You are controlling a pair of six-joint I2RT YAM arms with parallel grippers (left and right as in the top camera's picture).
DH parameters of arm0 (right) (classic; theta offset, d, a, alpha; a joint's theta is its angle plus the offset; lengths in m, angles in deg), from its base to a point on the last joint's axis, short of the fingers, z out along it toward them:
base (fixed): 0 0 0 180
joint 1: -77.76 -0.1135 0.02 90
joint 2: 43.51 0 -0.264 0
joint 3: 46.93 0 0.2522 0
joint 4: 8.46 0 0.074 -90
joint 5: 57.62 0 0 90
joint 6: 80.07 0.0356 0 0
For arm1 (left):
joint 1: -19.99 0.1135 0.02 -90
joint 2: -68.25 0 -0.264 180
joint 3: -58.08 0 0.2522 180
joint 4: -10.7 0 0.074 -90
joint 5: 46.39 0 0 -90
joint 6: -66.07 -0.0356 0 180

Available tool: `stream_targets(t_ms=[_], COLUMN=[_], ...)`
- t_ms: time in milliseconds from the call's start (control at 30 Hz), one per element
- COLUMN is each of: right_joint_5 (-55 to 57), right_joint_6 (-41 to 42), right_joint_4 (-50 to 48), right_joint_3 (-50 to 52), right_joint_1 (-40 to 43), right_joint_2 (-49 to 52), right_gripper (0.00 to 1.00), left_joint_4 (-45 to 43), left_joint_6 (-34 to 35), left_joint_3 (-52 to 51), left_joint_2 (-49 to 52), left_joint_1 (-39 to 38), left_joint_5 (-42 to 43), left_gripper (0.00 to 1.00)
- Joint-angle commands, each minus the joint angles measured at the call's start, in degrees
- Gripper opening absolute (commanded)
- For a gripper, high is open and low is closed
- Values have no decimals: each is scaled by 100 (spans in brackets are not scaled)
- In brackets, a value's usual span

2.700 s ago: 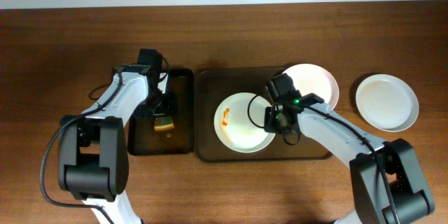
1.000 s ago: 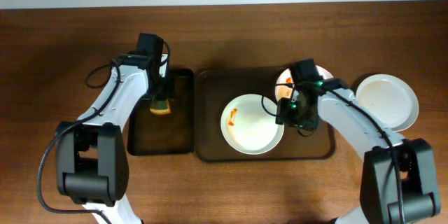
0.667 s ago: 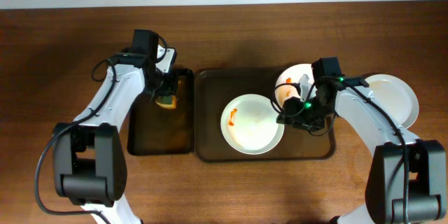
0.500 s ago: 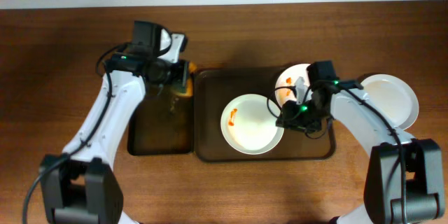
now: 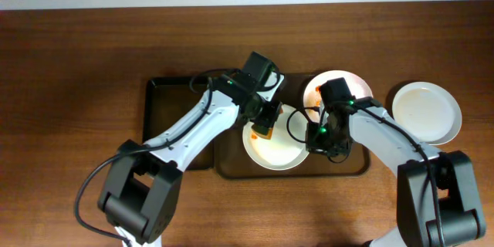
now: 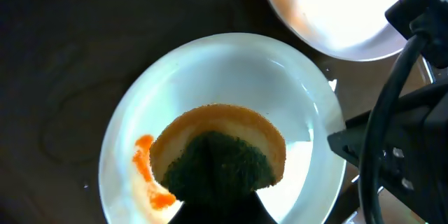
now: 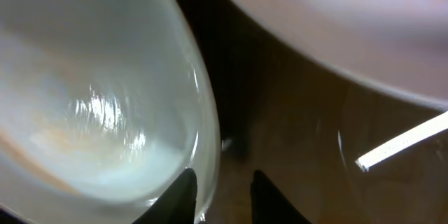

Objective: Clean dirty plates on tray and stack at the side
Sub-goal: 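Scrub the middle plate with the sponge while the right gripper holds it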

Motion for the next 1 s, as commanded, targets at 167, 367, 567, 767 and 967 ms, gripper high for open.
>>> stream_targets(t_ms=[167,367,567,767,967], right_joint_5=[83,85,66,66,66], right_joint_6=[31,33,33,33,33], right_joint_4=[-267,-271,-269,-269,-269], right_joint_3=[219,219,219,219,219], right_joint_1=[-35,-35,-35,-35,-35], right_joint_2=[20,20,20,20,20], right_gripper=[4,4,4,4,4], left_joint_4=[-42,323,306,310,-240], left_joint_6=[376,376,393,367,321], left_joint_3=[9,-33,-90,-334,-525], left_joint_2=[426,457,828,901,1102], left_joint_1=[-33,-109,-485,-518,-516], left_joint_5=[-367,424,236,-632,-1731], left_gripper=[0,0,0,0,0])
